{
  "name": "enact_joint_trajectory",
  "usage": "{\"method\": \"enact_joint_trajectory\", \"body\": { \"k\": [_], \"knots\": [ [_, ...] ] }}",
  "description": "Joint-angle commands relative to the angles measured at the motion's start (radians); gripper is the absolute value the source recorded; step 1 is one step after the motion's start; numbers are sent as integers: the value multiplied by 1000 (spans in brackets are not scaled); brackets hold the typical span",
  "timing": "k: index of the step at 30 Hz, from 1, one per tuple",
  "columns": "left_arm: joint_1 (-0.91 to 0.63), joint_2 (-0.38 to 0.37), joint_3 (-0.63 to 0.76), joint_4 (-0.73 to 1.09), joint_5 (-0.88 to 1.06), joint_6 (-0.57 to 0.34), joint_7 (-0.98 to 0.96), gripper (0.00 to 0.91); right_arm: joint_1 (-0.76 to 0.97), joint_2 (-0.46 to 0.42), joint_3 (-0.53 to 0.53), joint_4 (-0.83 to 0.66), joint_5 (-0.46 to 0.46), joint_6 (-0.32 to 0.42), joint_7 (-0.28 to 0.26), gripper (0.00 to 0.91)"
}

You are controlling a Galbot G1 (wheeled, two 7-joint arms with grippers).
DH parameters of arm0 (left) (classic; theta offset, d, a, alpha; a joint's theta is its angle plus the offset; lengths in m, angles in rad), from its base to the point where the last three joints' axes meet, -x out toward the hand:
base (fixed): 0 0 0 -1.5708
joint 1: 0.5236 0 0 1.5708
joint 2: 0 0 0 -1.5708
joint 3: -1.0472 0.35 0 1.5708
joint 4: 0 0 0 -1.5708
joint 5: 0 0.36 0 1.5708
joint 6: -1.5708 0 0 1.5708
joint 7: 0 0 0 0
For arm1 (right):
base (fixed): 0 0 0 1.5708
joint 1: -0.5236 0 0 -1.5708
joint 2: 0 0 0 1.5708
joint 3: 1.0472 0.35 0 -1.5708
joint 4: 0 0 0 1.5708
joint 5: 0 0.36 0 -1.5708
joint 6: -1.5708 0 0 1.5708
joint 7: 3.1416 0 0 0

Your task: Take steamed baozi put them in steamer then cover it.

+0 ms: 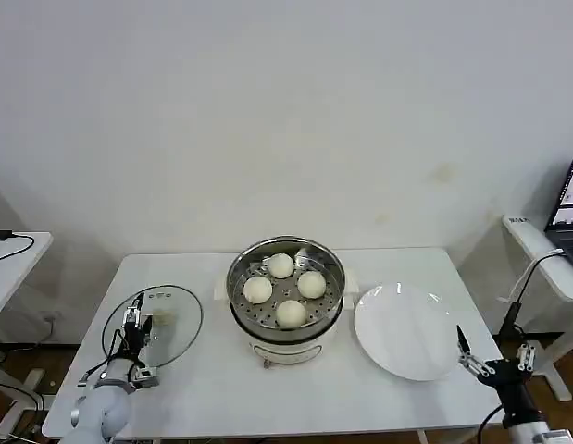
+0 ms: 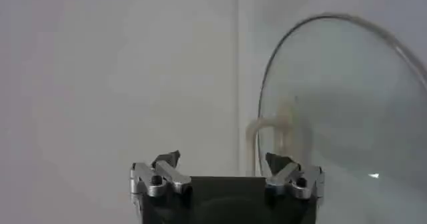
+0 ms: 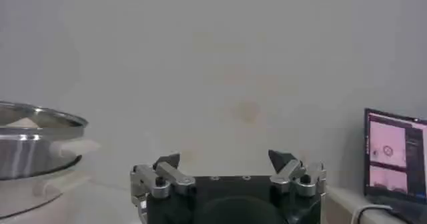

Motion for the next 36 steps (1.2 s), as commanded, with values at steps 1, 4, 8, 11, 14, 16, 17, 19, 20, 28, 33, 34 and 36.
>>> {"method": "enact_joint_trajectory", "body": {
  "k": [1, 4, 8, 11, 14, 16, 17, 19, 20, 28, 33, 34, 36],
  "knots": [
    [-67, -1, 8, 76, 9, 4, -5, 322, -7, 8, 2, -1, -1, 10, -2, 907],
    [-68, 0, 10, 76, 7, 3, -5, 0, -7, 10, -1, -1, -2, 12, -2, 907],
    [-68, 0, 10, 78, 5, 1, -6, 0, -7, 14, -4, 0, -1, 14, -2, 907],
    [-68, -1, 12, 81, 5, -1, -3, 0, -6, 16, -6, 0, -1, 15, -2, 907],
    [-70, -2, 12, 87, 6, -8, 0, 0, -7, 17, -6, -2, -1, 18, -2, 907],
    [-70, -2, 13, 90, 7, -15, 4, 0, -6, 17, -6, -3, -2, 20, -1, 907],
    [-68, -3, 16, 92, 7, -25, 6, 0, -6, 17, -7, -3, -2, 21, -1, 907],
    [-66, -7, 13, 92, 9, -30, 5, 0, -6, 18, -8, 0, -1, 20, -1, 907],
    [-63, -10, 11, 90, 11, -32, 2, 0, -6, 19, -10, 1, -1, 21, 0, 907],
    [-6, -30, -31, -6, 19, -26, -92, 0, -3, 21, -17, 7, -3, 22, 4, 907],
    [58, -56, -65, -96, 35, -10, -154, 0, 1, 22, -27, 5, -9, 24, 7, 907],
    [78, -57, -70, -119, 32, -2, -162, 0, 1, 21, -27, 6, -8, 24, 7, 907],
    [100, -61, -83, -167, 30, 6, -168, 0, 3, 21, -32, 9, -12, 24, 8, 907]
  ]
}}
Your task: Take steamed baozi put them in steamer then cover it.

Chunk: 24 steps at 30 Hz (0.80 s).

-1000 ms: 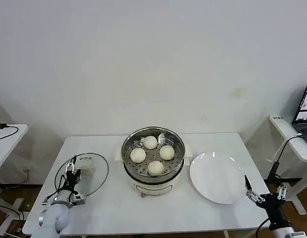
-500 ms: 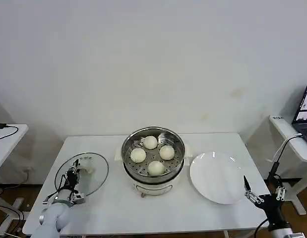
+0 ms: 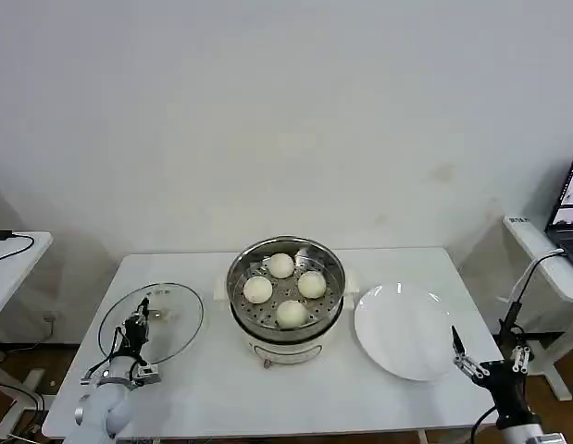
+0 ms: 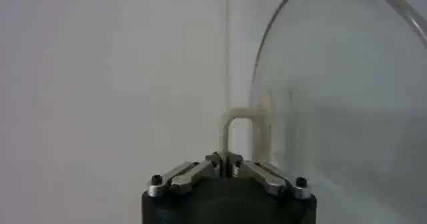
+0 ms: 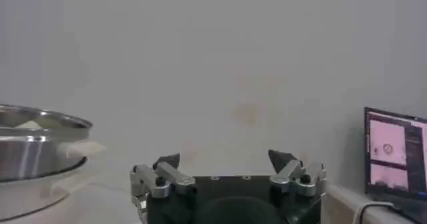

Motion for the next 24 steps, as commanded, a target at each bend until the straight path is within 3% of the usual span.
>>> {"method": "enact_joint_trajectory", "body": {
  "k": [1, 6, 15, 24],
  "knots": [
    [124, -14, -54, -213, -7, 38, -88, 0, 3, -1, -10, 5, -5, 0, 3, 907],
    [195, 28, -65, -384, -85, 108, 1, 0, 9, -3, -32, 10, -31, -13, 24, 907],
    [250, 125, -58, -649, -198, 320, 188, 0, 26, -14, -58, 11, -81, -48, 49, 907],
    [156, 211, 47, -782, -217, 494, 273, 0, 21, 26, -65, 14, -190, -64, 89, 907]
  ]
}}
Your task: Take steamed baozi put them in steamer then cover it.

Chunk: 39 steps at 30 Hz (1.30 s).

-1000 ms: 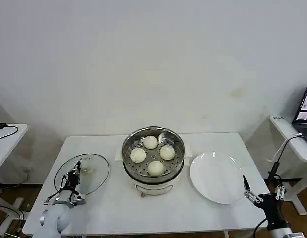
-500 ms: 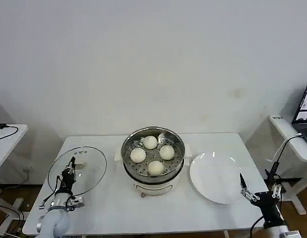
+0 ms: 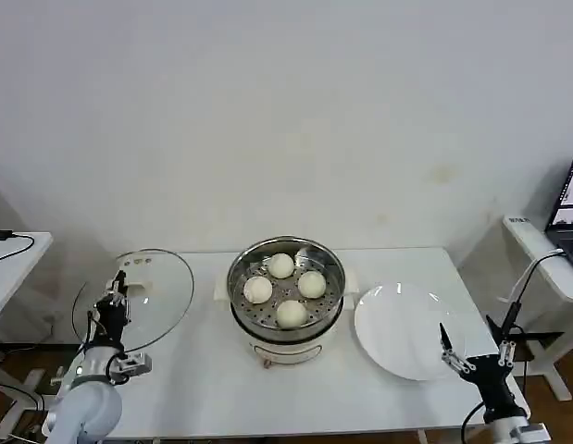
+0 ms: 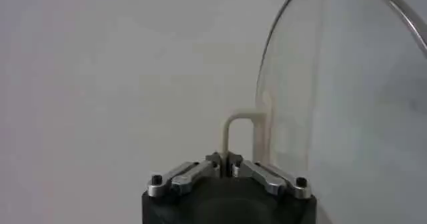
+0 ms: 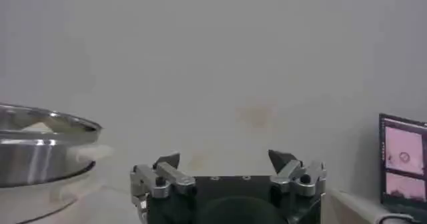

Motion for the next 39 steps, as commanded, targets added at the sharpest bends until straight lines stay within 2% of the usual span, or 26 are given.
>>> {"method": "enact_joint_trajectory", "body": {
  "k": [1, 5, 8, 12, 16, 24, 29, 34, 39],
  "knots": [
    [-51, 100, 96, -258, -65, 235, 132, 0, 9, 33, -17, 3, -128, -33, 52, 907],
    [-134, 121, 207, -301, -59, 300, 168, 0, 19, 43, -25, 2, -179, -69, 88, 907],
    [-199, 109, 301, -304, -17, 348, 214, 0, 23, 45, -36, 0, -200, -94, 116, 907],
    [-272, 30, 400, -296, 104, 412, 292, 0, 29, 38, -57, -6, -208, -109, 130, 907],
    [-329, -68, 483, -260, 232, 437, 374, 0, 43, 36, -77, -14, -215, -116, 134, 907],
    [-398, -253, 647, -156, 392, 450, 457, 0, 46, 45, -87, -20, -238, -120, 142, 907],
    [-416, -306, 696, -111, 439, 449, 464, 0, 40, 50, -86, -20, -247, -118, 143, 907],
    [-420, -392, 719, -45, 511, 431, 466, 0, 43, 57, -96, -22, -252, -117, 143, 907],
    [-409, -414, 720, 0, 555, 413, 462, 0, 40, 59, -100, -21, -253, -114, 142, 907]
  ]
}}
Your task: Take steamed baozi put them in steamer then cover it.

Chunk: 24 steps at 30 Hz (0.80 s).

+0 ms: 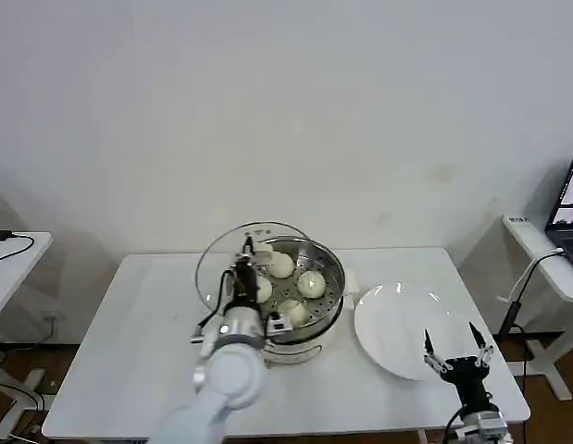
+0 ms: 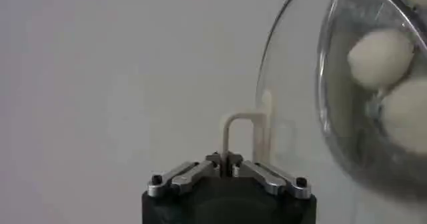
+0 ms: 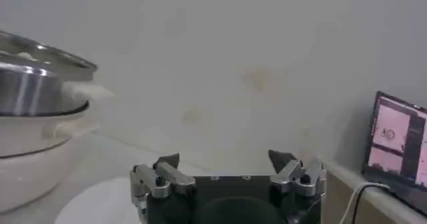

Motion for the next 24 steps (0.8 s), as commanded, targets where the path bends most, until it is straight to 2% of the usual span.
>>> {"method": "enact_joint_trajectory", "body": {
  "k": [1, 24],
  "knots": [
    [-25, -139, 90, 109, 157, -3, 39, 0, 0, 3, -9, -2, -13, -3, 6, 907],
    [-42, -156, 46, 236, 160, -25, 5, 0, -7, -2, -11, -17, -17, 8, 7, 907]
  ]
}}
